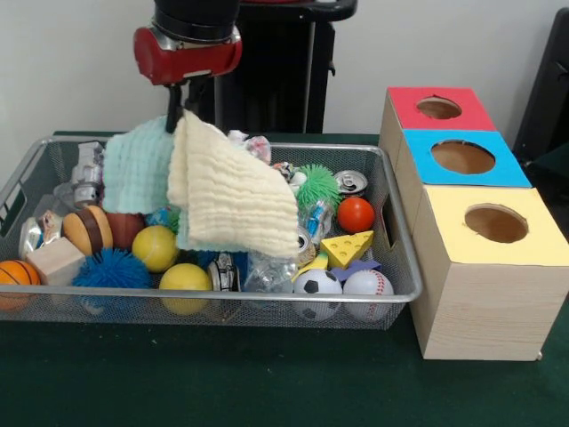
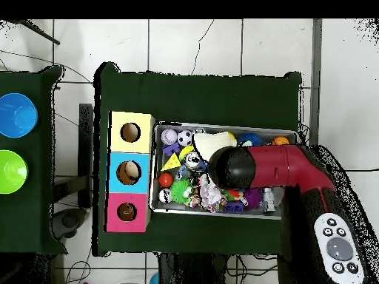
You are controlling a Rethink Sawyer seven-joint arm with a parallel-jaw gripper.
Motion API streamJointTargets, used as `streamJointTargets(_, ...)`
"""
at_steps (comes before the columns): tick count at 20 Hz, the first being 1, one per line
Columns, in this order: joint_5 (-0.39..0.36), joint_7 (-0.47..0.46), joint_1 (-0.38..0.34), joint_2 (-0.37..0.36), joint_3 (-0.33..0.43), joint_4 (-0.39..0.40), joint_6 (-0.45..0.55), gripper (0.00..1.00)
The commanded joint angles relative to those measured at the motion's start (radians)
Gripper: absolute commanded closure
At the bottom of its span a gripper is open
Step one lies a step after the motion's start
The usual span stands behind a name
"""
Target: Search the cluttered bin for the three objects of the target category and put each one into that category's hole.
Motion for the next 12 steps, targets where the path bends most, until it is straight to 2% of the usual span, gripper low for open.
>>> streamJointTargets(1,-0.158,-0.097,0.026,-0.019,-0.058,-0.131,0.173,1.00)
streamJointTargets(6,-0.233,-0.137,0.039,-0.013,-0.076,-0.168,0.224,1.00)
streamJointTargets(12,-0.289,-0.167,0.039,-0.009,-0.082,-0.200,0.246,1.00)
